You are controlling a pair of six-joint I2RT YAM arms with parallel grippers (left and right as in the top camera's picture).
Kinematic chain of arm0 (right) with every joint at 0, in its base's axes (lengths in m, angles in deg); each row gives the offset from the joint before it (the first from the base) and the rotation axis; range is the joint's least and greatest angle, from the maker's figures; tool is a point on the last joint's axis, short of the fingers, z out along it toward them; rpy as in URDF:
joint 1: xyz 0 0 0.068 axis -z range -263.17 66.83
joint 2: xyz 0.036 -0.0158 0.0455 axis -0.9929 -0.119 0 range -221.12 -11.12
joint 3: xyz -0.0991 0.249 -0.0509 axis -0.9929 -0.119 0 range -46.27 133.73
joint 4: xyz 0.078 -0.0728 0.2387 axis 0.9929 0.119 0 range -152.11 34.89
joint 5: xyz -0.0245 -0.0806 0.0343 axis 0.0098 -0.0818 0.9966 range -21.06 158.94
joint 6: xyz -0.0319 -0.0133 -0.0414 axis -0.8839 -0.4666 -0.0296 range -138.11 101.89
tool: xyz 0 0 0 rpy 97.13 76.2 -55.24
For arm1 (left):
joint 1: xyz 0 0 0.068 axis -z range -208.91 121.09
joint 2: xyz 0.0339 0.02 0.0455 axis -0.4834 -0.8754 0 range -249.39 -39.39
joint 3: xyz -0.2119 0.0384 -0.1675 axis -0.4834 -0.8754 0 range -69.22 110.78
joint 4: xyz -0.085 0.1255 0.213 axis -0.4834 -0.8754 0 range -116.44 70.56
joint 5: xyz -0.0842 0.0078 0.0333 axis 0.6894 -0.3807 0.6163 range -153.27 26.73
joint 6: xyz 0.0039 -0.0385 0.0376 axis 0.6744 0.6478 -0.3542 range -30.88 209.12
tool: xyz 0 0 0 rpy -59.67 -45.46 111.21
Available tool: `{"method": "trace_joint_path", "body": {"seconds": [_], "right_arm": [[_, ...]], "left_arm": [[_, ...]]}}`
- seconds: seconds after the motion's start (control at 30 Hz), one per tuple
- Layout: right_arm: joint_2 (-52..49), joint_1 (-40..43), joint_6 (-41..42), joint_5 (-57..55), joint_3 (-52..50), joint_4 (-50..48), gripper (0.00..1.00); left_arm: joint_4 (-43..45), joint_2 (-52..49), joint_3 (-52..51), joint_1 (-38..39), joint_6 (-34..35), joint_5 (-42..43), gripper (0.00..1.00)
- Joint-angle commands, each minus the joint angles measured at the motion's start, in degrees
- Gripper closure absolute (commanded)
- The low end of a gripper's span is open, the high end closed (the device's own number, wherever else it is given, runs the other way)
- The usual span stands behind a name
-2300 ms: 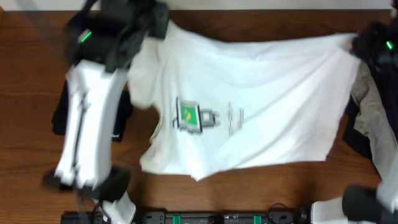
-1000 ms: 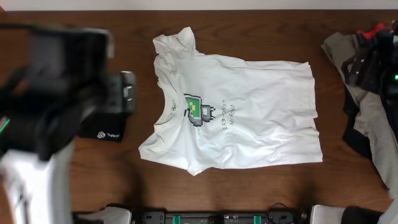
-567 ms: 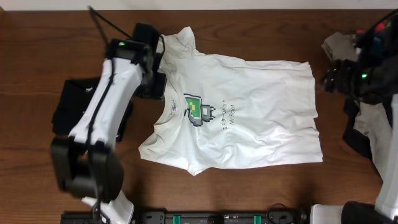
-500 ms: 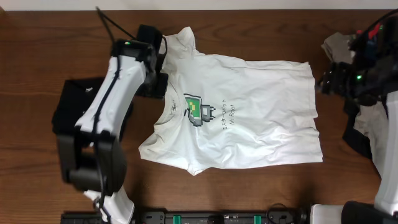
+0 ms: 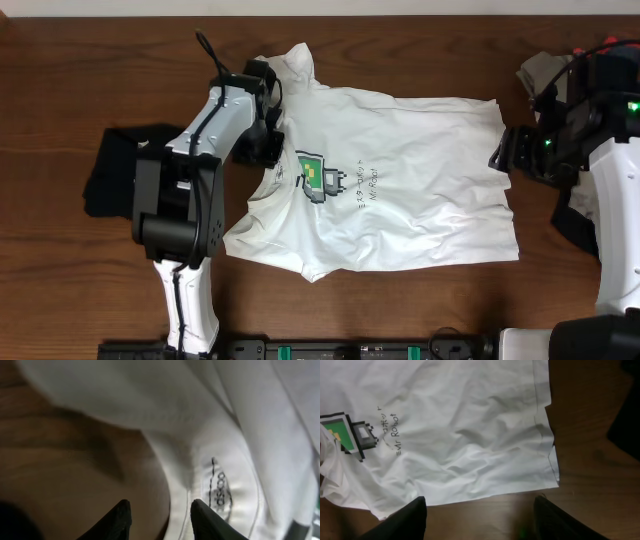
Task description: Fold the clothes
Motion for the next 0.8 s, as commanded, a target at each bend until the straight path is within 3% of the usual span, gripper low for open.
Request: {"method": "trace_joint_path", "body": {"seconds": [0.0, 0.1, 0.3, 0.43, 0.5, 0.67, 0.77], "right_arm": [[0.15, -0.48, 0.46, 0.33, -0.37, -0.61, 0.34], [0.15, -0.48, 0.48, 0.33, -0.37, -1.01, 0.34], [0.15, -0.48, 0.48, 0.33, -0.39, -1.75, 0.34], [0.09, -0.59, 0.50, 0.33, -2.47, -4.07, 0.55], [0.04, -0.90, 0.50, 0.33, -4.92, -6.08, 0.58], [-0.07, -1.16, 2.25, 0.31, -13.14, -14.19, 0.59], [-0.17, -1.16, 3.58, 0.31, -18.53, -20.50, 0.67]], "left_arm": [[0.24, -1.22, 0.24, 0.07, -0.98, 1.44, 0.59], [1.05, -2.01, -0.44, 0.07, -0.98, 1.44, 0.60], [4.09, -2.14, -3.52, 0.07, -0.96, 1.44, 0.71], [4.59, -2.14, -4.76, -0.17, -0.96, 1.05, 0.85], [4.35, -2.14, -4.96, -0.44, -0.85, -0.98, 0.94], [4.11, -2.14, -4.96, -1.44, -0.42, -4.11, 0.94], [4.11, -2.14, -4.96, -2.38, 2.08, -5.99, 0.94]]}}
